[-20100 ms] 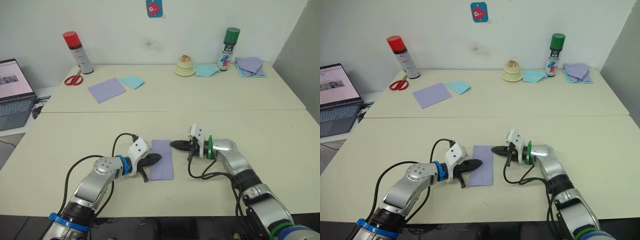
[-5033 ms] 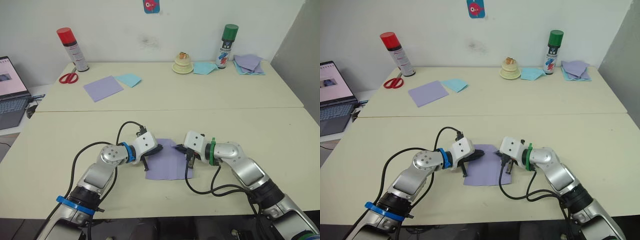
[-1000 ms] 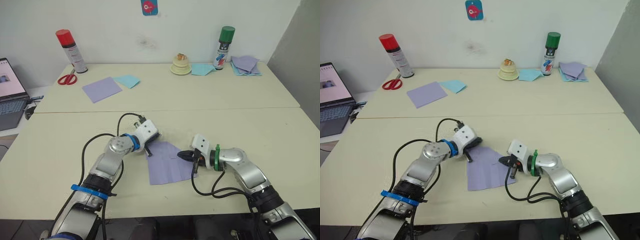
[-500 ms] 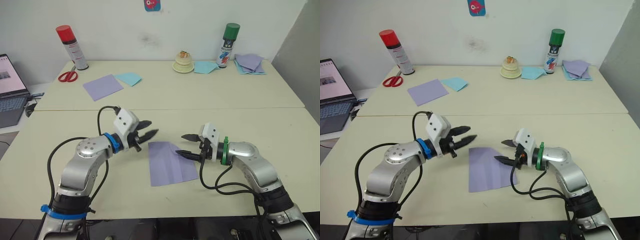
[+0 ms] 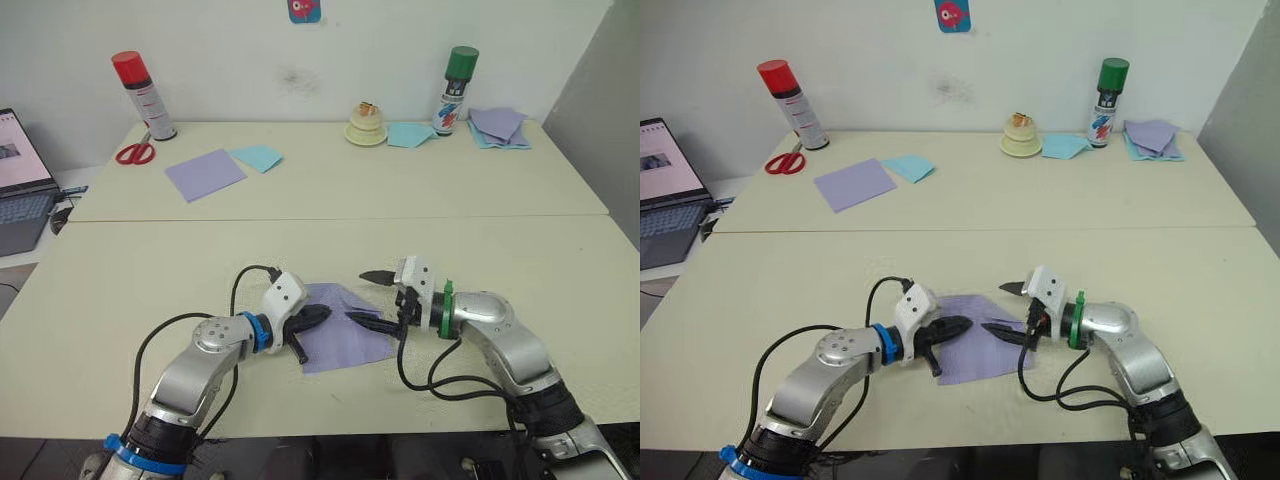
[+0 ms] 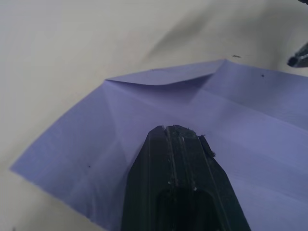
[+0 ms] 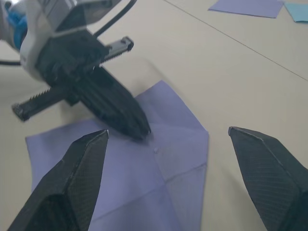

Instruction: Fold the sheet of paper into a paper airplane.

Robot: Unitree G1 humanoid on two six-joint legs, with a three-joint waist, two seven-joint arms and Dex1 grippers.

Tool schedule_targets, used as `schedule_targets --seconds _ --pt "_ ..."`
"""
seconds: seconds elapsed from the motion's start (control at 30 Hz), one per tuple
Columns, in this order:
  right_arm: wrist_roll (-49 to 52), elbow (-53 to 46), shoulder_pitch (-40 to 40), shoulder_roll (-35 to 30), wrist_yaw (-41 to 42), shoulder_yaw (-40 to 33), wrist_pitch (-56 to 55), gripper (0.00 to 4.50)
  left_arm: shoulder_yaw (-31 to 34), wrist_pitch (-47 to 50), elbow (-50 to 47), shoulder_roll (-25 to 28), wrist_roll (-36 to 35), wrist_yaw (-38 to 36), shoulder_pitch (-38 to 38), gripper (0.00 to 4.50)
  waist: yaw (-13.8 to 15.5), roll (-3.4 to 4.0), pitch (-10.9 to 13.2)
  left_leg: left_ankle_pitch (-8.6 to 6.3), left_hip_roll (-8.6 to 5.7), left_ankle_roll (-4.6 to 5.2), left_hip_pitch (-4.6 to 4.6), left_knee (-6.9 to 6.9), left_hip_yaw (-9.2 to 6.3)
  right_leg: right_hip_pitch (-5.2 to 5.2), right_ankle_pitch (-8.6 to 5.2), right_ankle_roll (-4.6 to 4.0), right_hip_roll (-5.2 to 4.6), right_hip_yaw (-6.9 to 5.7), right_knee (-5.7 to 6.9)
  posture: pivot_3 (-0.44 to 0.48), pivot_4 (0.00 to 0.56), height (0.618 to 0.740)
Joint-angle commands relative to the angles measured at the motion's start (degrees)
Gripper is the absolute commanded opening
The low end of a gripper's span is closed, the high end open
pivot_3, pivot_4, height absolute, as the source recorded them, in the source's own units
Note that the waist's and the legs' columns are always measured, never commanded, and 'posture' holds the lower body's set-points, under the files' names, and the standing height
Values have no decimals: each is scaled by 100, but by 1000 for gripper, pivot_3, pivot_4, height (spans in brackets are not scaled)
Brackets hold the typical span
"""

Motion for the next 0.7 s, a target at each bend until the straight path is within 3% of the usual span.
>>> schedule_targets --seconds 0.03,0.17,0.33,0.6,0.7 --pt "306 48 -166 221 -329 -281 465 3236 52 -91 -104 9 -44 -50 -39 0 1 1 0 0 -1 0 0 0 -1 1 0 0 0 2 0 0 150 740" --pt "296 290 -285 320 -482 -290 753 1818 111 -82 -150 81 -87 -110 -33 0 7 1 0 0 -5 1 0 0 0 1 0 0 0 1 -1 0 150 740" --pt "-202 887 -391 174 -287 218 508 9 249 -130 -218 173 -140 -163 -34 0 -1 1 0 0 -2 0 0 0 1 -1 0 -1 1 -2 1 0 150 740" --pt "-749 1353 -553 118 -158 658 27 9 945 531 -735 442 -945 -373 -153 0 -13 2 0 0 0 0 5 0 2 1 0 0 1 -5 3 0 150 740" --pt "-785 1409 -552 144 -140 674 -55 9 1538 704 -730 519 -1194 -101 -237 0 -20 3 1 0 1 0 17 -1 6 4 0 0 1 -2 5 0 150 740"
